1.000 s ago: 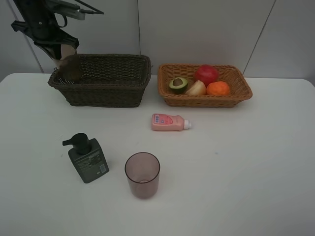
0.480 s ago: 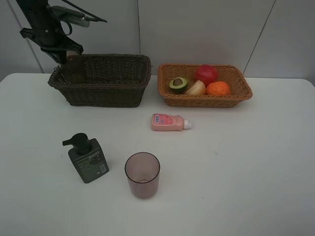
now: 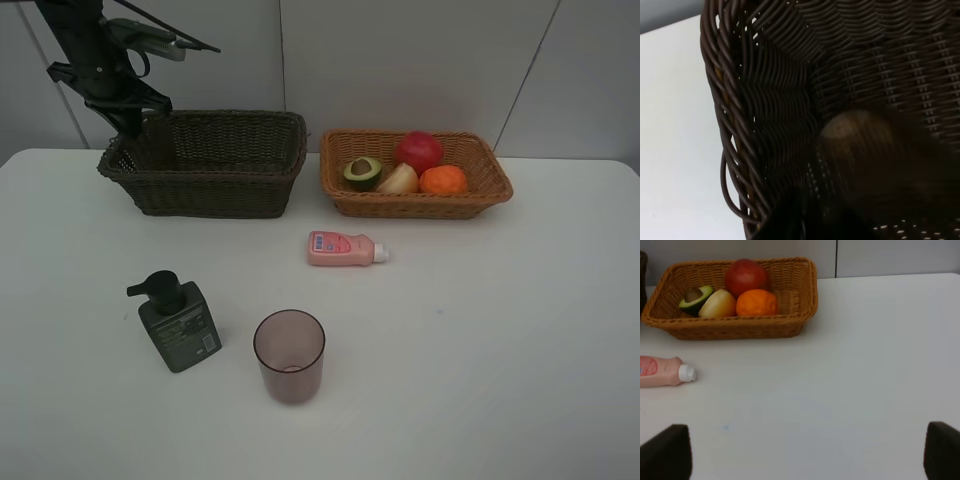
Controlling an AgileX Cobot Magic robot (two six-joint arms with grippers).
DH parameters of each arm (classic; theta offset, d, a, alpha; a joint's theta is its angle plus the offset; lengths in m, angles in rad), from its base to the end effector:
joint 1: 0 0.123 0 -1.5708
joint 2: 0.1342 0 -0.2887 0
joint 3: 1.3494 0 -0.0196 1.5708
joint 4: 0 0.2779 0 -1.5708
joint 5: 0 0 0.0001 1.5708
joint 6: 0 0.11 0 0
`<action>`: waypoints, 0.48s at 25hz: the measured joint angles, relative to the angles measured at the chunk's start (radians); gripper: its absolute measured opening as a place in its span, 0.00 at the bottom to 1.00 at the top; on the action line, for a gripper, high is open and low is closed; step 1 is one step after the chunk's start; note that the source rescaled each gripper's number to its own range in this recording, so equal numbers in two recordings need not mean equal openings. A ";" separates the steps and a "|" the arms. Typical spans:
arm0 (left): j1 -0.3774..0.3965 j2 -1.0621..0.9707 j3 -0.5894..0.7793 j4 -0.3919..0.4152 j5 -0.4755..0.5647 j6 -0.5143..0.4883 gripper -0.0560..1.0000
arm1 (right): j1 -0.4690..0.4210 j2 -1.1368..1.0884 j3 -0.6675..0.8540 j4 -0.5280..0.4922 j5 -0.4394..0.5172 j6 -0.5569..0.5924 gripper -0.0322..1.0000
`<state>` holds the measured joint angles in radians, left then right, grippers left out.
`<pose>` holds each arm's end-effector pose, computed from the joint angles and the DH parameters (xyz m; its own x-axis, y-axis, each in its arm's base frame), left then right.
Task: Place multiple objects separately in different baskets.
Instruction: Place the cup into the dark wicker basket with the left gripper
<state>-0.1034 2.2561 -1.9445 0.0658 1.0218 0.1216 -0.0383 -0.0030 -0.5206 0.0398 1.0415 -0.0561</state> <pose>0.5192 -0.0477 0.1732 -0.9177 0.2512 -0.3077 0.2306 0.9677 0.1022 0.0302 0.0026 0.2903 -0.4169 -0.0200 -0.9087 -0.0079 0.9998 -0.0184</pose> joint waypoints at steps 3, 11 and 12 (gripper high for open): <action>0.000 0.000 0.000 0.000 -0.001 0.023 0.66 | 0.000 0.000 0.000 0.000 0.000 0.000 0.93; 0.000 0.000 0.000 -0.001 -0.001 0.028 0.90 | 0.000 0.000 0.000 0.000 0.000 0.000 0.93; 0.000 0.000 0.000 -0.001 -0.001 0.028 0.90 | 0.000 0.000 0.000 0.000 0.000 0.000 0.93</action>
<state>-0.1034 2.2561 -1.9445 0.0648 1.0206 0.1498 -0.0383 -0.0030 -0.5206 0.0398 1.0415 -0.0561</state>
